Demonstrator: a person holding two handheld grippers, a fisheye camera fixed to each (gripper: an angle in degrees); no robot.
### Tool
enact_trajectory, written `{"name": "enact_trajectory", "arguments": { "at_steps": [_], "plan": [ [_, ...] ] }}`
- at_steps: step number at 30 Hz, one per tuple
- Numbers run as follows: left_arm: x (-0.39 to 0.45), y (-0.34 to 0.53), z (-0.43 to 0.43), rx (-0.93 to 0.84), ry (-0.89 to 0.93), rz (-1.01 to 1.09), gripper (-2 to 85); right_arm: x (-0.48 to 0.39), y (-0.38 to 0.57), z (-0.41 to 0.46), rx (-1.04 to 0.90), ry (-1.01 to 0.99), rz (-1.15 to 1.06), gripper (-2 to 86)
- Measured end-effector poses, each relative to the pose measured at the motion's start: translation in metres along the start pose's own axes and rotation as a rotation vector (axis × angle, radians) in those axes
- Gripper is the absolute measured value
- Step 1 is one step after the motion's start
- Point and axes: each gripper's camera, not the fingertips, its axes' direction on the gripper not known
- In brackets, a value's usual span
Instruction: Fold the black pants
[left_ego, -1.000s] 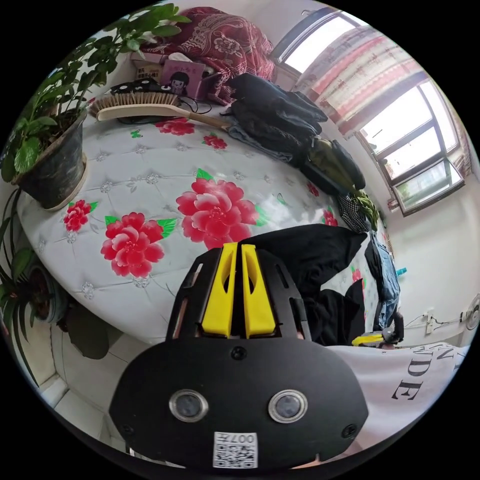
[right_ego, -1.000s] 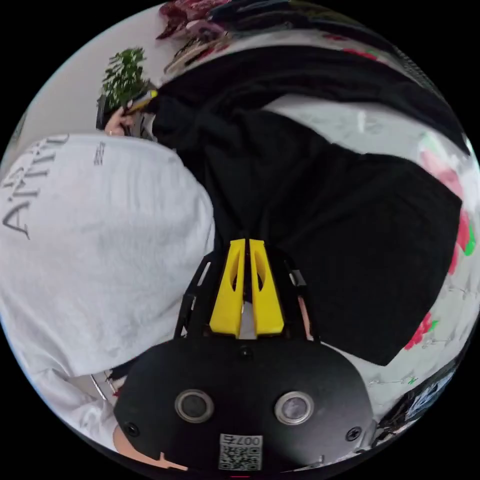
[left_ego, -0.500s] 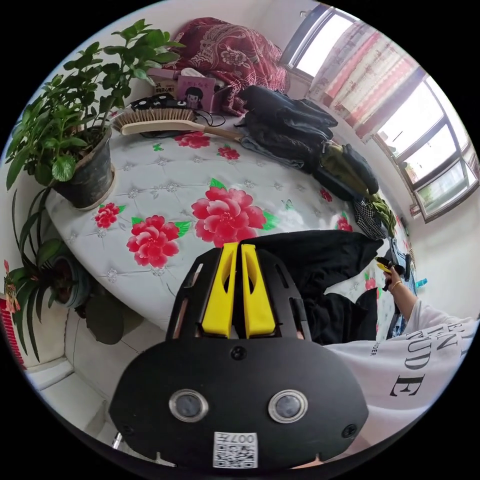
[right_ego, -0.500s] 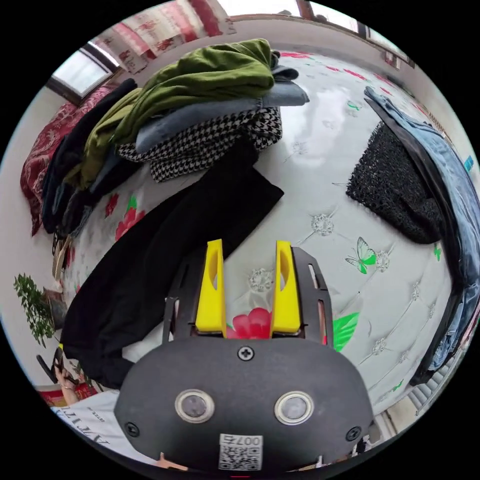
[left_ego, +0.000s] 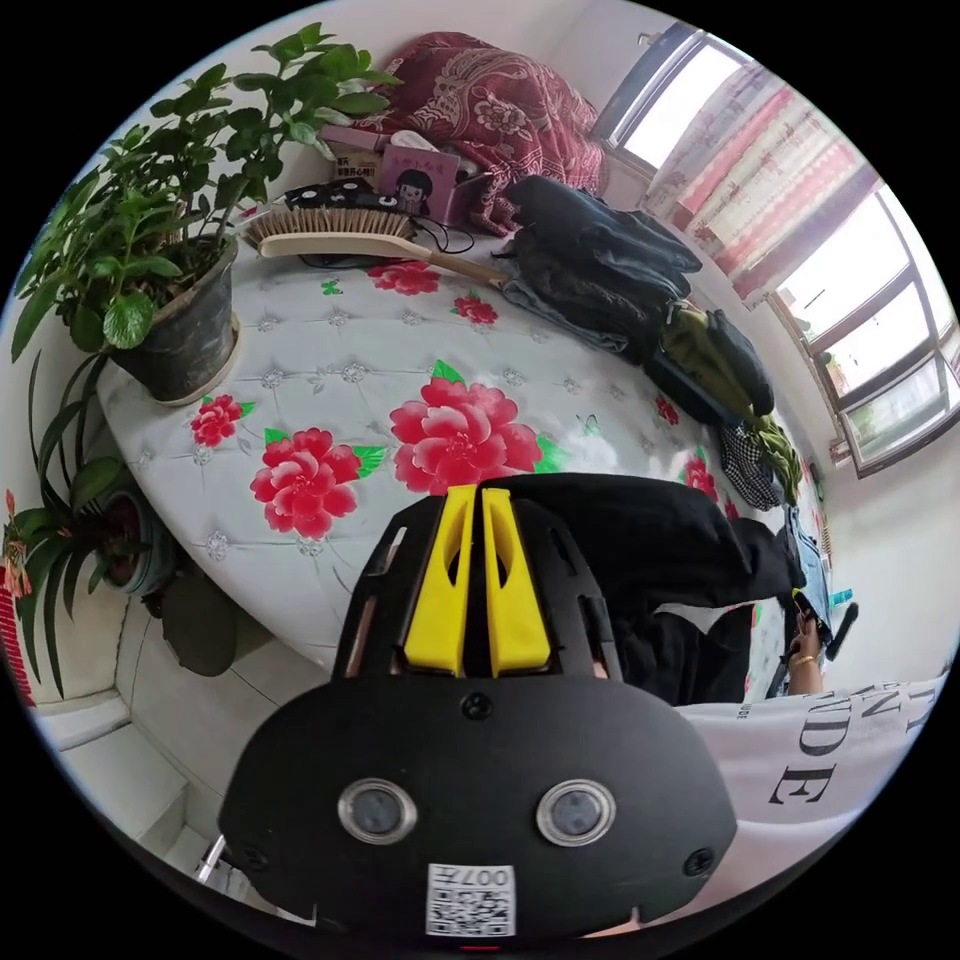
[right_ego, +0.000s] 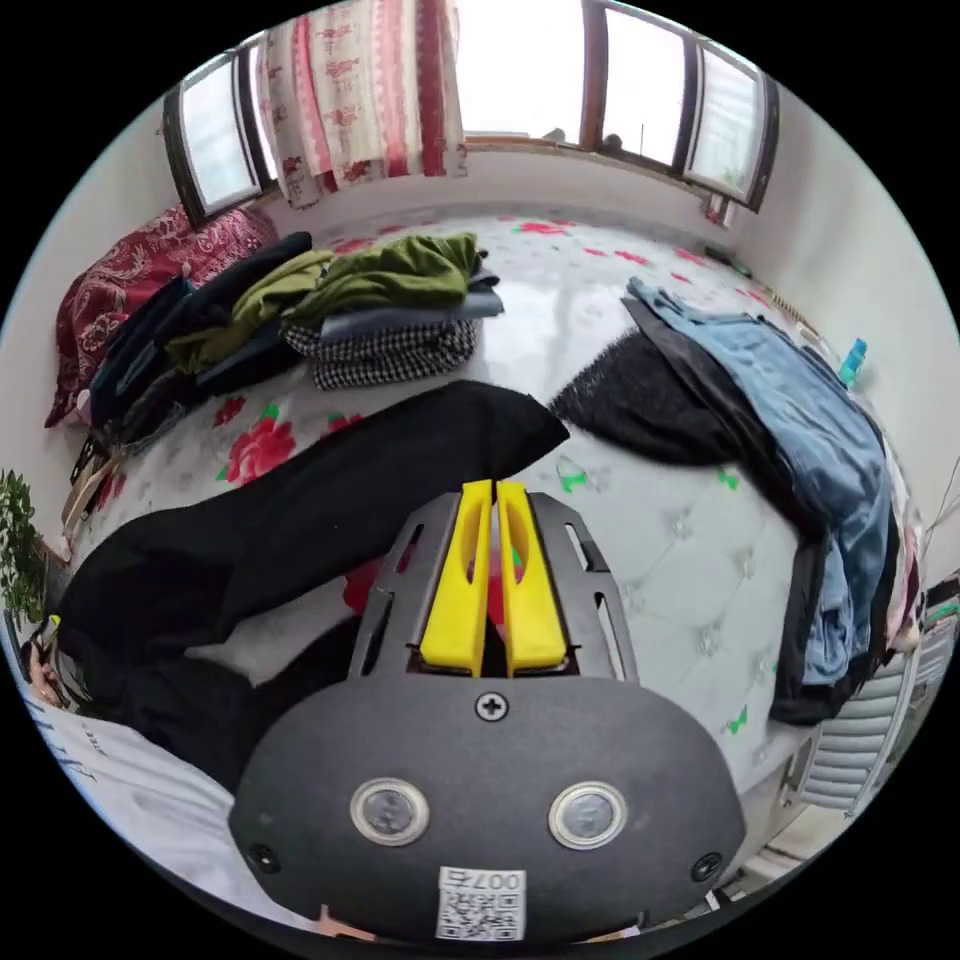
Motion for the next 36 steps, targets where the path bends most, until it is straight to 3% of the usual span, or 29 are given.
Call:
{"name": "enact_trajectory", "arguments": {
  "at_steps": [3,4,11,14,18,22,25,28,32,34,36],
  "plan": [
    [-0.009,0.000,0.014,-0.022,0.025,0.013,-0.9,0.035,0.069,0.024,-0.345,-0.008,0.132,1.8],
    [-0.011,-0.002,0.019,-0.028,0.048,0.009,-0.9,0.043,0.090,0.022,-0.381,0.007,0.173,2.5],
    [0.006,-0.018,0.028,-0.044,0.043,0.118,-0.8,0.024,0.067,-0.014,-0.112,-0.076,0.113,5.7],
    [0.011,-0.017,0.025,-0.038,0.035,0.139,-0.8,0.001,0.029,0.017,-0.129,-0.092,0.013,6.7],
    [0.006,-0.007,0.014,-0.030,0.041,0.107,-0.8,-0.015,-0.003,0.091,-0.305,-0.103,0.023,5.9],
    [0.002,0.008,-0.002,-0.007,0.029,0.091,-0.8,-0.054,0.009,0.102,-0.223,0.150,-0.108,0.8],
    [-0.005,0.017,-0.007,0.000,0.021,0.058,-0.8,-0.068,0.012,0.092,-0.249,0.155,-0.209,0.2],
    [-0.008,0.013,-0.011,0.010,0.035,0.040,-0.8,-0.043,0.006,0.027,-0.008,0.085,-0.062,0.3],
    [-0.003,-0.009,0.001,0.023,0.046,0.050,-0.9,-0.028,-0.013,-0.043,0.231,0.118,-0.032,1.2],
    [0.005,-0.027,0.021,0.006,0.045,0.075,-0.9,-0.023,-0.035,-0.039,0.161,-0.025,-0.025,3.6],
    [0.011,-0.036,0.038,-0.014,0.036,0.094,-0.8,-0.033,-0.044,-0.007,0.019,-0.044,-0.050,6.3]
  ]
}}
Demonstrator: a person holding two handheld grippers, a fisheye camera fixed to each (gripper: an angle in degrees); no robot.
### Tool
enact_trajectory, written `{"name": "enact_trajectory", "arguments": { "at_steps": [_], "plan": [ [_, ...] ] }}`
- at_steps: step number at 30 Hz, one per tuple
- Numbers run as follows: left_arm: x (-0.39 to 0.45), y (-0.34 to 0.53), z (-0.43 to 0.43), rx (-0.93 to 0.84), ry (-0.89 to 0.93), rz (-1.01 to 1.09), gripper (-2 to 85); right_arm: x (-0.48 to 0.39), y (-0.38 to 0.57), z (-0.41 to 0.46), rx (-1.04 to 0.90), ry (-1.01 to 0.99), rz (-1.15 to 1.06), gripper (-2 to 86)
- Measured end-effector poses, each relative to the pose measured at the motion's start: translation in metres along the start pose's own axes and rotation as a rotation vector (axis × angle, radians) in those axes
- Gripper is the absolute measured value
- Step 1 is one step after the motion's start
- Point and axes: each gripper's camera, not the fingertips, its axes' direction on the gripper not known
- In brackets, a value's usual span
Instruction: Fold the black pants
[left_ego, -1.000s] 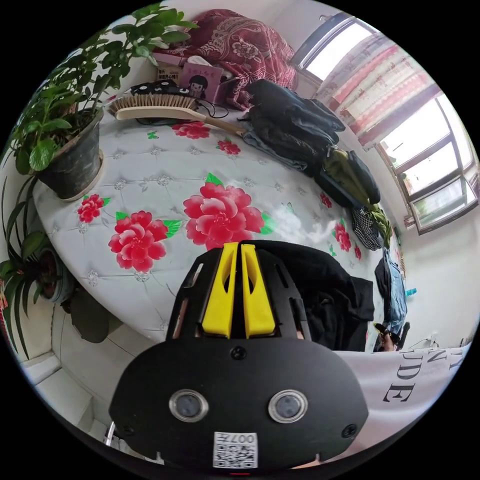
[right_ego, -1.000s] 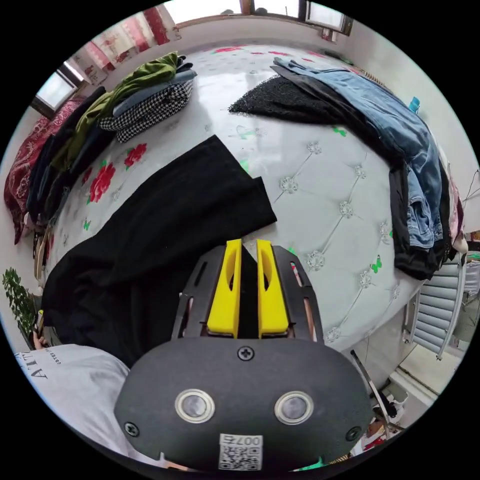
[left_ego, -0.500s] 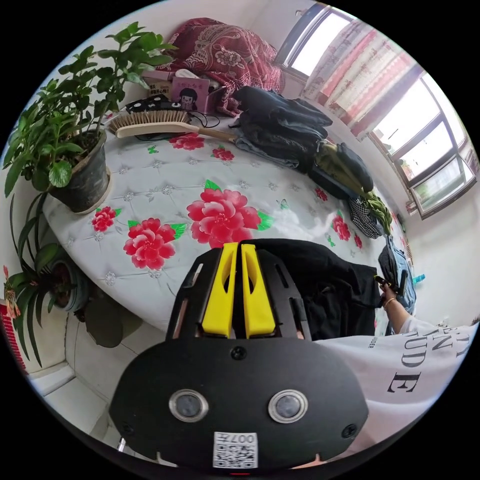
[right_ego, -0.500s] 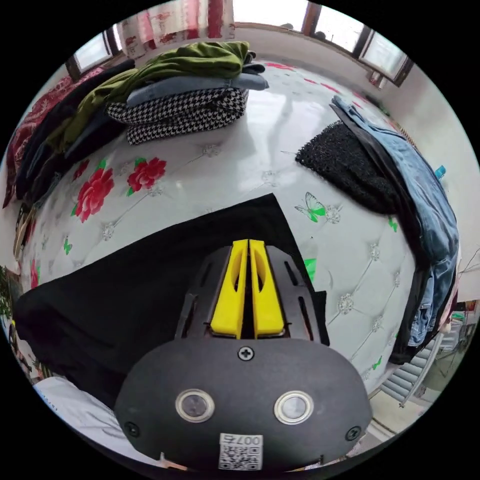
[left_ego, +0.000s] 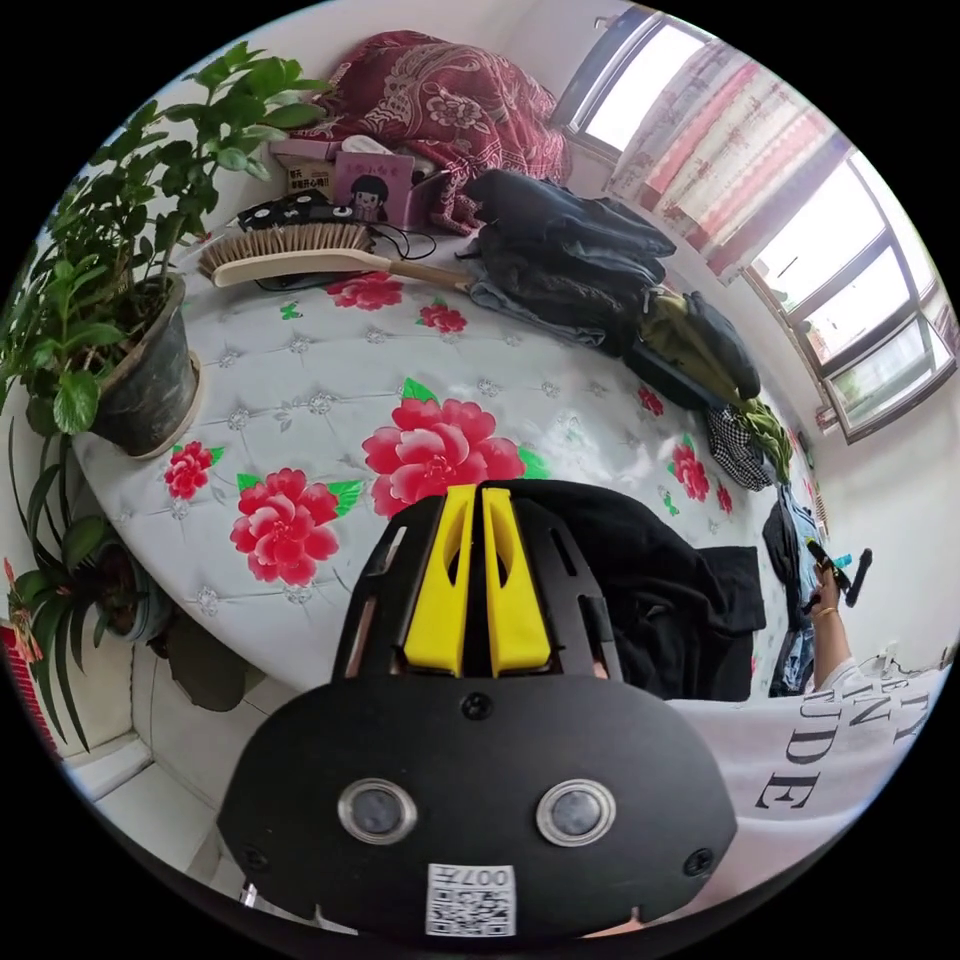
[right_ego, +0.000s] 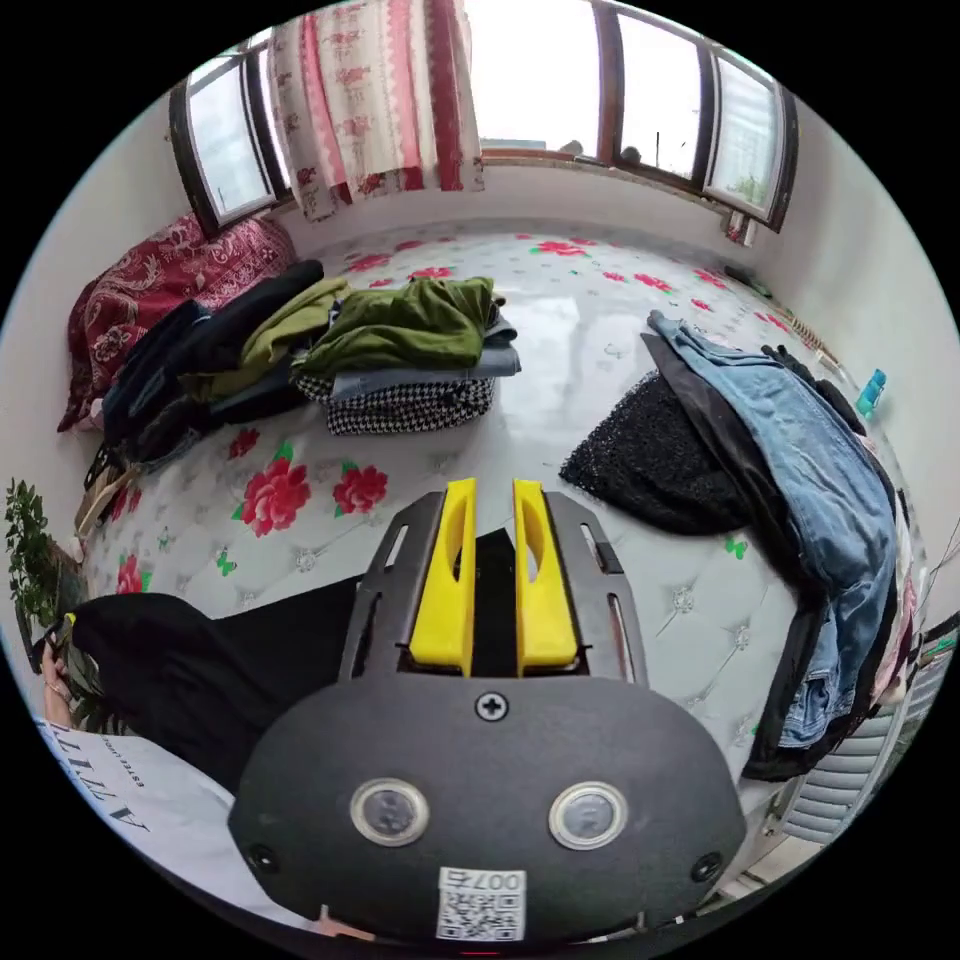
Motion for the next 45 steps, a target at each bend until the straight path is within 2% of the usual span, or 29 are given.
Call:
{"name": "enact_trajectory", "arguments": {
  "at_steps": [3,6,7,11,12,18,20,22,26,27,29,33,35,40,41,44,45],
  "plan": [
    [0.002,0.000,0.016,-0.013,0.015,-0.002,-0.8,-0.020,0.013,0.068,-0.218,-0.035,-0.042,8.7],
    [-0.007,0.007,0.015,-0.015,0.025,-0.033,-0.7,-0.042,0.042,0.128,-0.393,-0.033,-0.068,6.4],
    [-0.013,0.009,0.012,-0.016,0.028,-0.048,-0.7,-0.057,0.053,0.117,-0.234,0.043,-0.124,3.0],
    [-0.027,0.017,0.008,-0.015,0.047,-0.100,-0.7,-0.085,0.060,0.124,-0.282,0.173,-0.274,0.7],
    [-0.030,0.018,0.010,-0.012,0.060,-0.120,-0.7,-0.081,0.052,0.121,-0.304,0.153,-0.260,0.5],
    [-0.015,0.001,0.022,0.002,0.087,-0.102,-0.8,-0.039,0.005,0.038,0.047,0.142,-0.005,1.8],
    [-0.006,-0.006,0.029,-0.024,0.055,-0.059,-0.8,-0.033,-0.009,0.040,-0.021,0.064,0.013,4.9],
    [0.004,-0.009,0.037,-0.037,0.027,-0.024,-0.8,-0.035,-0.011,0.070,-0.213,-0.009,-0.027,8.7],
    [0.003,-0.002,0.043,-0.032,0.050,-0.053,-0.7,-0.048,0.026,0.128,-0.467,-0.055,-0.101,9.3],
    [0.000,0.002,0.042,-0.032,0.059,-0.067,-0.7,-0.057,0.038,0.116,-0.343,-0.005,-0.148,7.5],
    [-0.004,0.006,0.040,-0.030,0.058,-0.084,-0.7,-0.068,0.050,0.112,-0.270,0.011,-0.202,4.6],
    [-0.009,0.008,0.042,-0.037,0.053,-0.119,-0.7,-0.080,0.048,0.107,-0.285,0.052,-0.238,0.6],
    [-0.005,0.005,0.045,-0.038,0.070,-0.116,-0.7,-0.080,0.043,0.097,-0.234,0.100,-0.223,0.2],
    [0.031,-0.017,0.052,-0.007,0.065,-0.003,-0.3,-0.079,0.010,0.020,0.115,0.220,-0.091,0.0],
    [0.036,-0.021,0.054,0.003,0.062,0.009,-0.1,-0.079,0.005,0.014,0.137,0.232,-0.081,0.0],
    [0.052,-0.042,0.080,0.028,0.030,0.000,1.9,-0.077,-0.022,0.021,0.063,0.223,0.008,0.5],
    [0.056,-0.050,0.100,0.015,0.005,-0.008,4.0,-0.074,-0.028,0.035,-0.042,0.229,0.036,0.6]
  ]
}}
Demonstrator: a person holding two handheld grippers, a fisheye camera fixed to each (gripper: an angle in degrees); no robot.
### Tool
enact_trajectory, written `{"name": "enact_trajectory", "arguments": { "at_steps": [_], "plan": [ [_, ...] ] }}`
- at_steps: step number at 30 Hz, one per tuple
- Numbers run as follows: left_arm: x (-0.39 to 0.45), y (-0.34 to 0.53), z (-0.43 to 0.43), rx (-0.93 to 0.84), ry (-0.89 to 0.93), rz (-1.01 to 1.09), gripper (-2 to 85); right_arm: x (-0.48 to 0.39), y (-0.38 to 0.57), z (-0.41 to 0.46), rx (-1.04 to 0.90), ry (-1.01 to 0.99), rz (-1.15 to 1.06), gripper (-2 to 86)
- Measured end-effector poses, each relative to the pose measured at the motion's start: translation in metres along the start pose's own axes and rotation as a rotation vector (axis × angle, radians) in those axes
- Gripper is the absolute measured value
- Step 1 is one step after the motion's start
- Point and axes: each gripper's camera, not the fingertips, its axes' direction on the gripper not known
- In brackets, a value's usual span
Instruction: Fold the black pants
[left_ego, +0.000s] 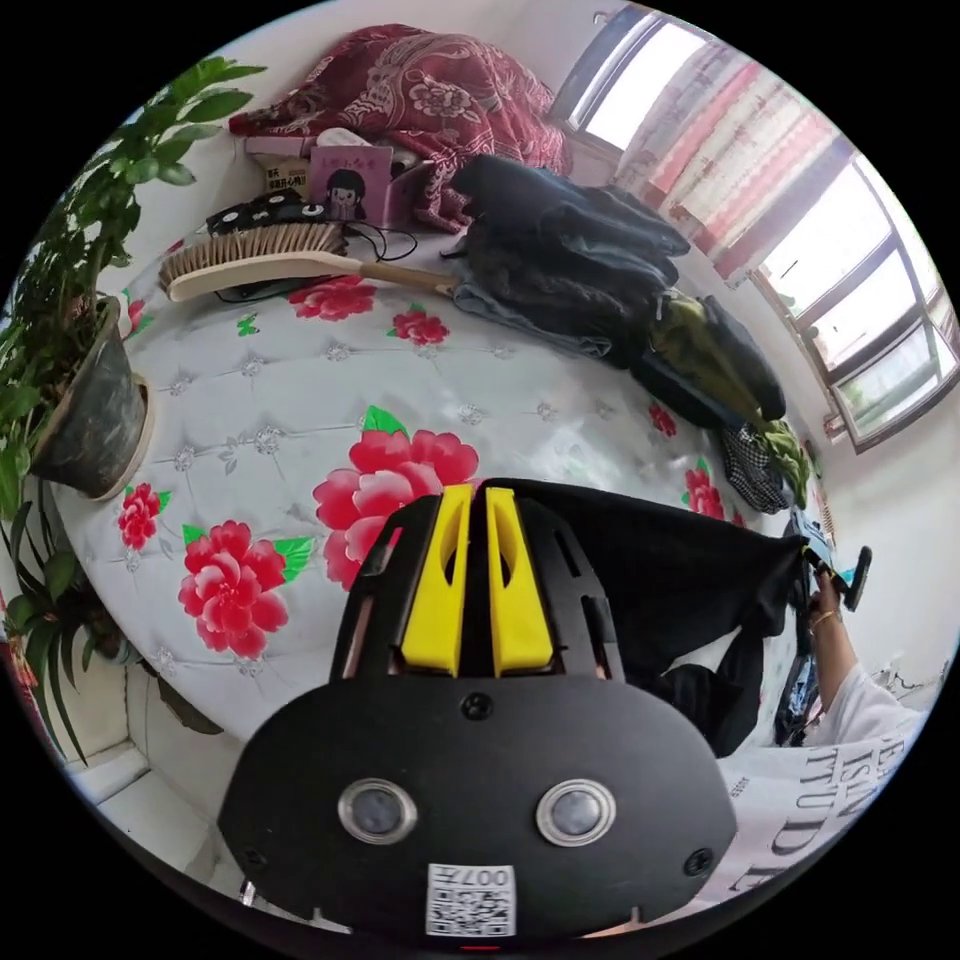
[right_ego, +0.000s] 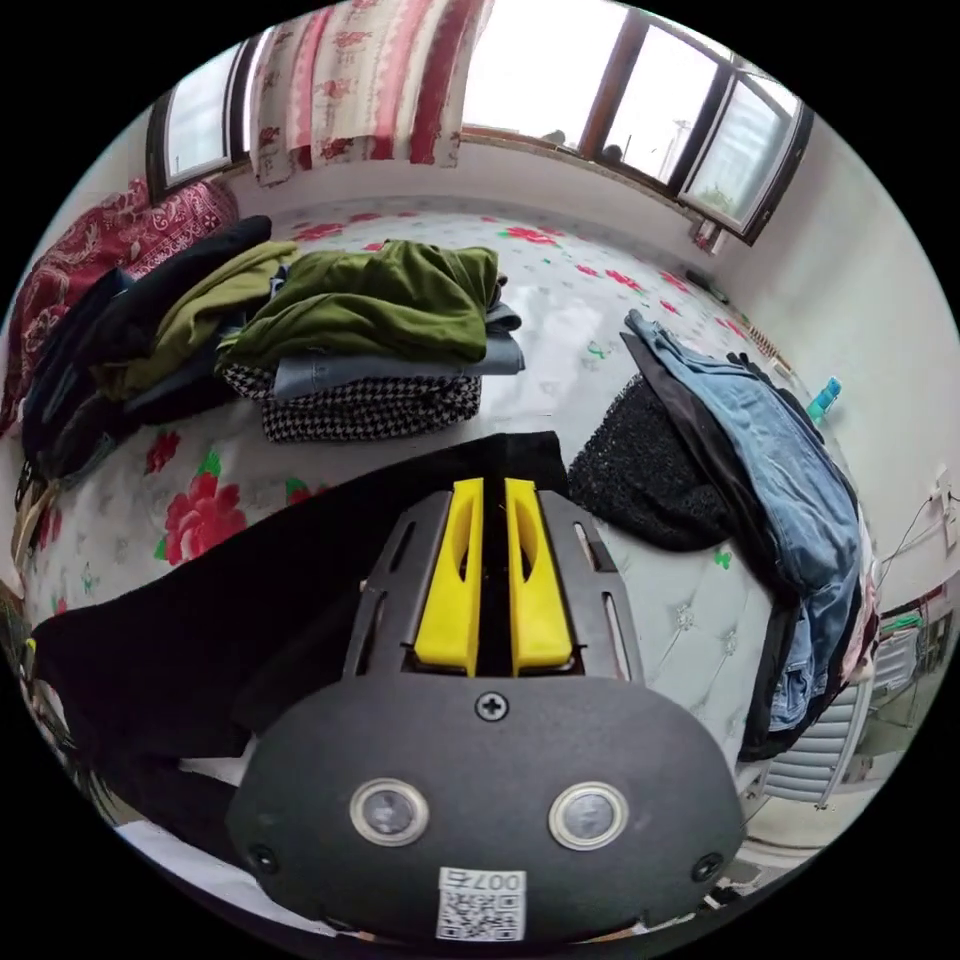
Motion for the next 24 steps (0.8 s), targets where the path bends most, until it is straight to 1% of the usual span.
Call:
{"name": "enact_trajectory", "arguments": {
  "at_steps": [1,2,3,5,8,10,11,12,15,16,20,22,24],
  "plan": [
    [0.001,-0.005,0.024,-0.058,-0.049,-0.007,5.3,0.000,0.000,0.007,-0.068,-0.004,0.019,0.8],
    [-0.001,-0.007,0.035,-0.106,-0.071,-0.029,5.7,0.000,0.003,0.006,-0.073,-0.016,0.025,0.9],
    [-0.006,-0.007,0.050,-0.192,-0.071,-0.077,6.1,0.001,0.014,-0.003,-0.045,-0.054,0.030,1.2],
    [-0.013,0.003,0.046,-0.164,-0.053,-0.121,6.3,-0.002,0.037,-0.023,0.003,-0.114,0.007,1.9],
    [-0.025,0.035,0.023,-0.101,-0.062,-0.098,6.6,-0.014,0.098,-0.048,0.003,-0.227,-0.067,3.4],
    [-0.042,0.069,0.009,-0.101,-0.070,-0.095,7.2,-0.021,0.152,-0.058,-0.049,-0.259,-0.110,4.7],
    [-0.047,0.077,0.007,-0.108,-0.061,-0.101,7.4,-0.021,0.165,-0.060,-0.069,-0.259,-0.113,5.1],
    [-0.058,0.096,0.004,-0.125,-0.018,-0.123,8.1,-0.018,0.188,-0.062,-0.109,-0.254,-0.101,5.9],
    [-0.072,0.140,0.010,-0.178,0.154,-0.161,10.6,0.005,0.230,-0.065,-0.203,-0.224,-0.016,7.9],
    [-0.069,0.154,0.016,-0.204,0.203,-0.142,10.9,0.020,0.241,-0.065,-0.238,-0.200,0.031,8.5],
    [-0.040,0.181,0.032,-0.219,0.237,-0.006,8.0,0.073,0.265,-0.070,-0.271,-0.172,0.237,9.4],
    [-0.019,0.181,0.041,-0.198,0.190,0.071,2.8,0.100,0.281,-0.066,-0.295,-0.164,0.364,9.4],
    [-0.006,0.175,0.050,-0.207,0.179,0.110,0.2,0.105,0.290,-0.057,-0.326,-0.176,0.399,9.1]
  ]
}}
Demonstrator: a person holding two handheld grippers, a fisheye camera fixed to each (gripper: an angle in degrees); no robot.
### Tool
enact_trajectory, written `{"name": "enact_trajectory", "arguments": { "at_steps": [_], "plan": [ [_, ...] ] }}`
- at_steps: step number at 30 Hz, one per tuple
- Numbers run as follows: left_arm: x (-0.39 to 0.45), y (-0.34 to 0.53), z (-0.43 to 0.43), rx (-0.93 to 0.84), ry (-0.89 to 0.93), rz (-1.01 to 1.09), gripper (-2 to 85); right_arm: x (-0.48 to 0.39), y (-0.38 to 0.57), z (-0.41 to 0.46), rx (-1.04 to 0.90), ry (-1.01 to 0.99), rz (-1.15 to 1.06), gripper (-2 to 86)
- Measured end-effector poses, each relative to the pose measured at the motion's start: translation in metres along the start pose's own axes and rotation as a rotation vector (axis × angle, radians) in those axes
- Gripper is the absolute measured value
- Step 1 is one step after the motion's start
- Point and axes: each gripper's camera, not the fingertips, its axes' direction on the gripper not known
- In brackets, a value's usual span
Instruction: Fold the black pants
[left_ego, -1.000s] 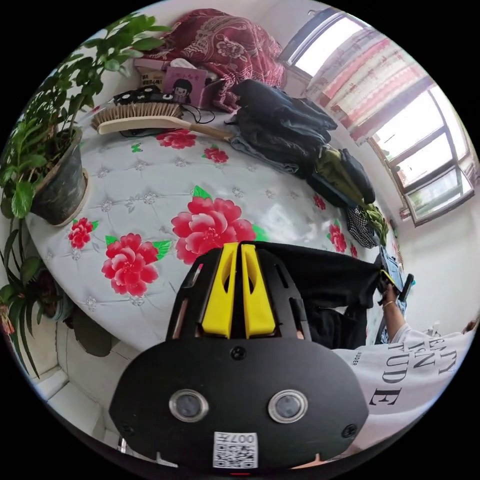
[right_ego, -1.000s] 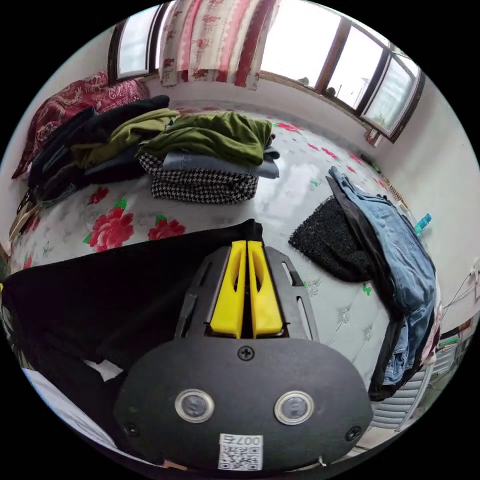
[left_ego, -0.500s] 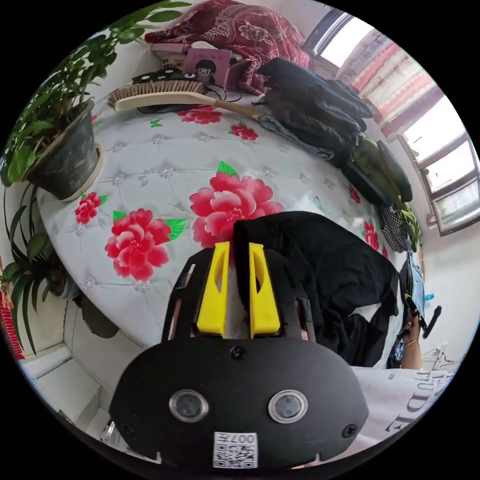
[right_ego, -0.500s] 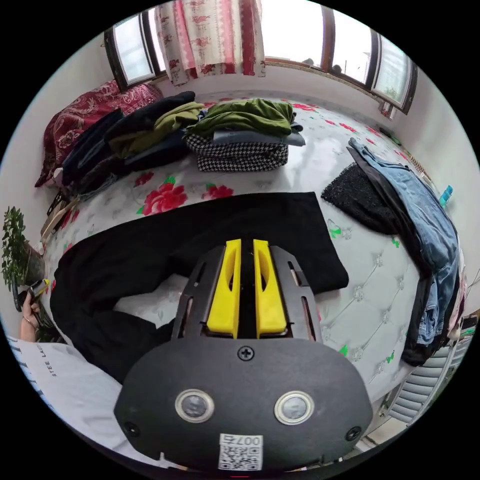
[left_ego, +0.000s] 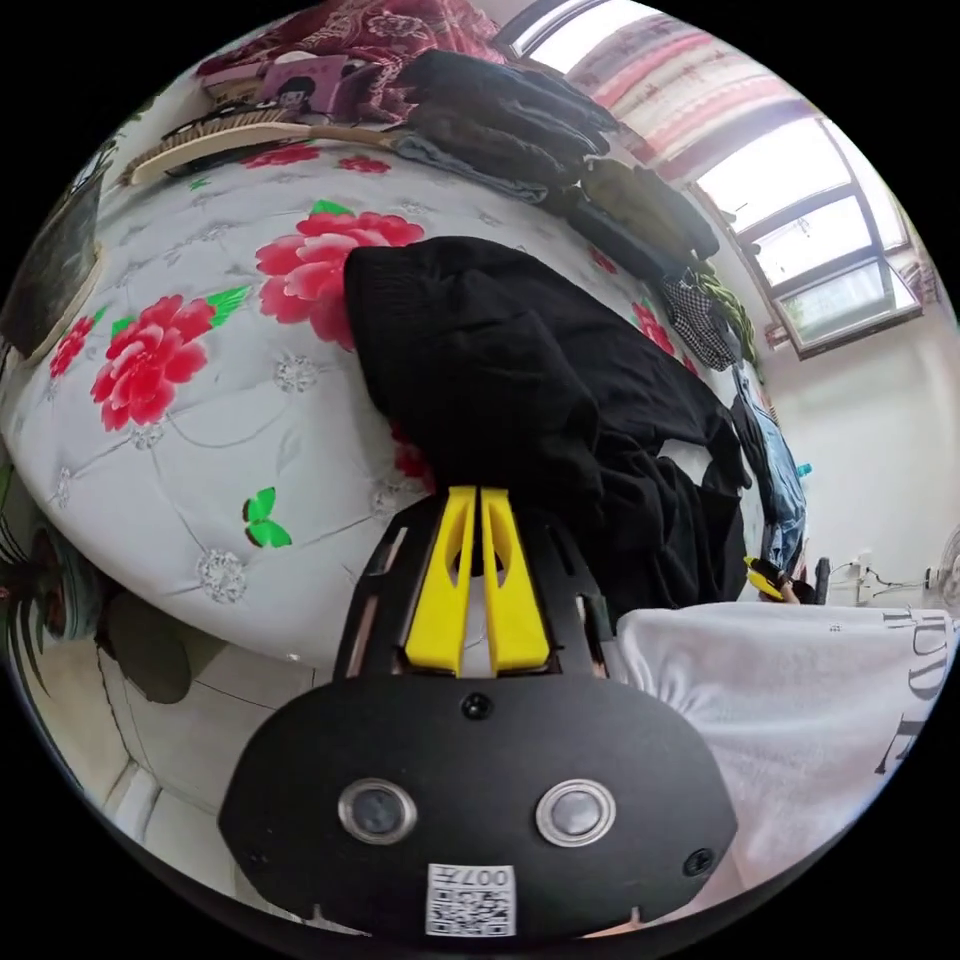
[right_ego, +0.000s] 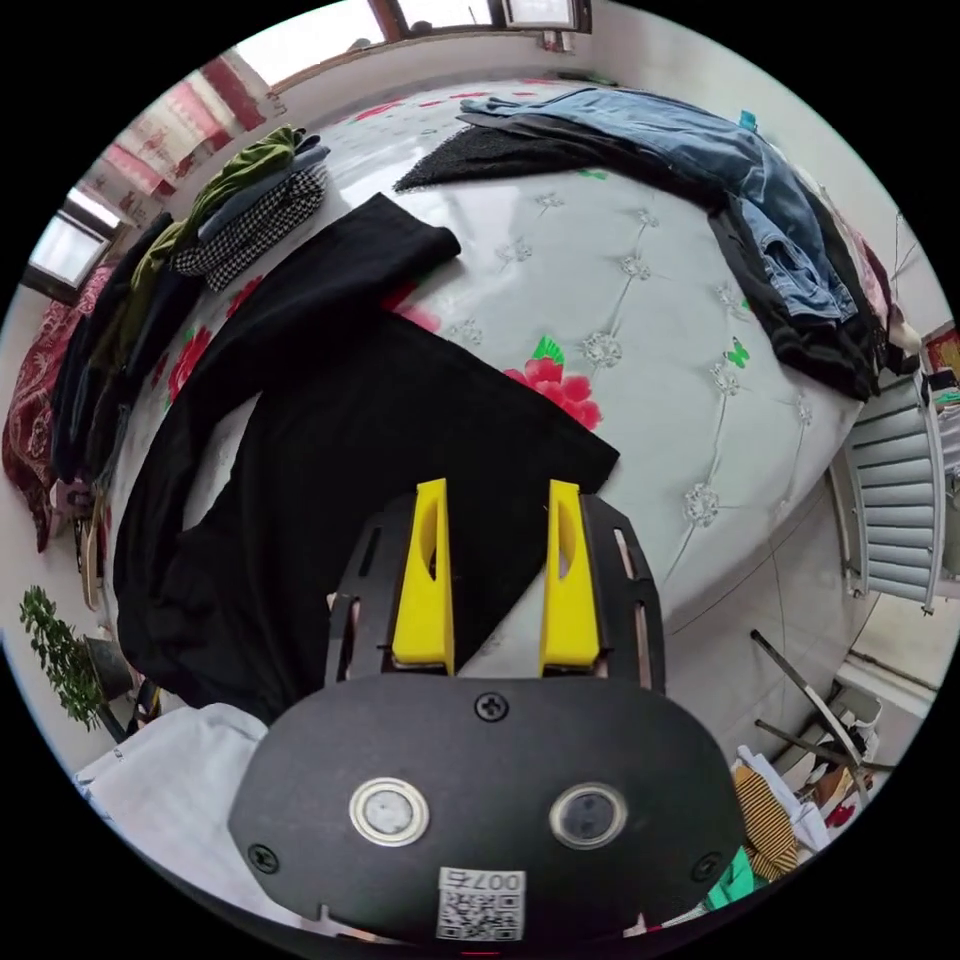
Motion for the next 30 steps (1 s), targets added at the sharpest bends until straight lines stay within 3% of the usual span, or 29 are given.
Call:
{"name": "enact_trajectory", "arguments": {
  "at_steps": [8,15,17,20,25,30],
  "plan": [
    [-0.005,-0.023,-0.034,-0.051,-0.097,0.108,-0.9,-0.035,0.016,0.007,0.014,0.184,-0.185,0.9],
    [-0.077,-0.010,-0.149,0.127,-0.140,-0.005,1.4,0.028,0.020,-0.077,0.286,0.050,-0.013,-0.2],
    [-0.080,-0.008,-0.144,0.133,-0.054,0.018,6.0,0.043,0.019,-0.082,0.285,0.053,0.027,-0.2],
    [-0.057,-0.010,-0.084,0.002,0.060,0.114,13.9,0.062,0.023,-0.080,0.270,0.013,0.116,-0.2],
    [-0.009,-0.015,0.026,-0.117,0.040,0.186,10.5,0.062,0.030,-0.078,0.240,-0.044,0.153,-0.2],
    [-0.026,-0.050,0.009,-0.229,0.126,0.220,5.6,0.064,0.025,-0.104,0.278,-0.048,0.143,-0.3]
  ]
}}
